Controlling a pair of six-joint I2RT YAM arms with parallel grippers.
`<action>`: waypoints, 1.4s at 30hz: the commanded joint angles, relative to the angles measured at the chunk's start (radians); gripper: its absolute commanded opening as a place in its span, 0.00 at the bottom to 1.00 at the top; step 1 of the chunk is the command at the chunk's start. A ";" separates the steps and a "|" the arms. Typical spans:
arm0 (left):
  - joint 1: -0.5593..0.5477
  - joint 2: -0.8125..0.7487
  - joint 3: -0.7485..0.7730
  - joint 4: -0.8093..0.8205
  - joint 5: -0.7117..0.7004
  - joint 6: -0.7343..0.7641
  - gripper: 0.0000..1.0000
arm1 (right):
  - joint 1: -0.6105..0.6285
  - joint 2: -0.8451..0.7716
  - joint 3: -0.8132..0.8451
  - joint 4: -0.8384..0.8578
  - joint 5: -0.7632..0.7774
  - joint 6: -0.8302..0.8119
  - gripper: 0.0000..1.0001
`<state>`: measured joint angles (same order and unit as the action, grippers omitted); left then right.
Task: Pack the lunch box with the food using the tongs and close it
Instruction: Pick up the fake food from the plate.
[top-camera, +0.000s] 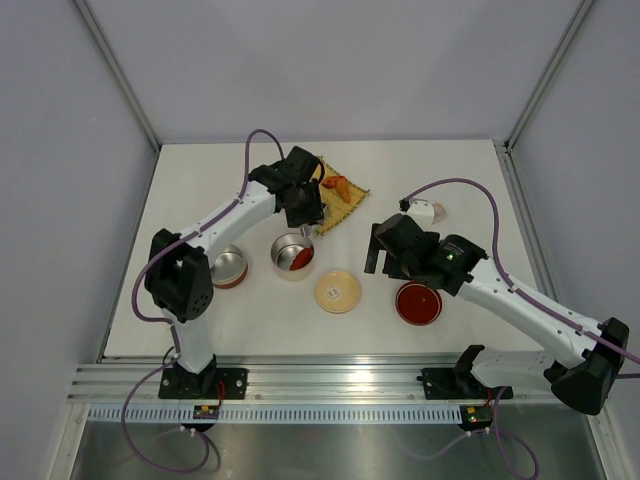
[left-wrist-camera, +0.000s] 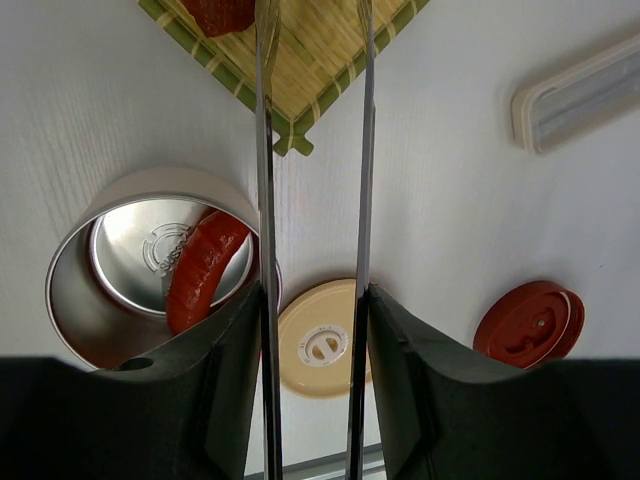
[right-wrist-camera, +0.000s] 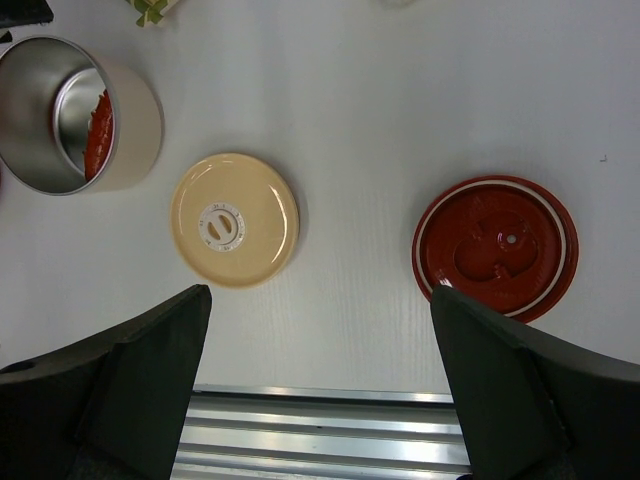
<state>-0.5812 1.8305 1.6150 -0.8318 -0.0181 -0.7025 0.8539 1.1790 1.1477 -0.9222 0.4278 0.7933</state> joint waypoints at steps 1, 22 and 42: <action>-0.002 0.045 0.100 0.010 -0.068 -0.038 0.46 | 0.004 -0.025 -0.003 0.000 0.031 0.009 1.00; -0.003 0.167 0.200 -0.050 -0.101 -0.025 0.47 | 0.004 -0.064 -0.029 -0.023 0.042 0.018 1.00; -0.052 -0.025 0.203 -0.101 -0.180 0.106 0.01 | 0.004 -0.041 -0.016 -0.014 0.035 0.020 0.99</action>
<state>-0.6308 1.9415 1.8183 -0.9520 -0.1600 -0.6350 0.8539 1.1378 1.1175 -0.9333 0.4290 0.8009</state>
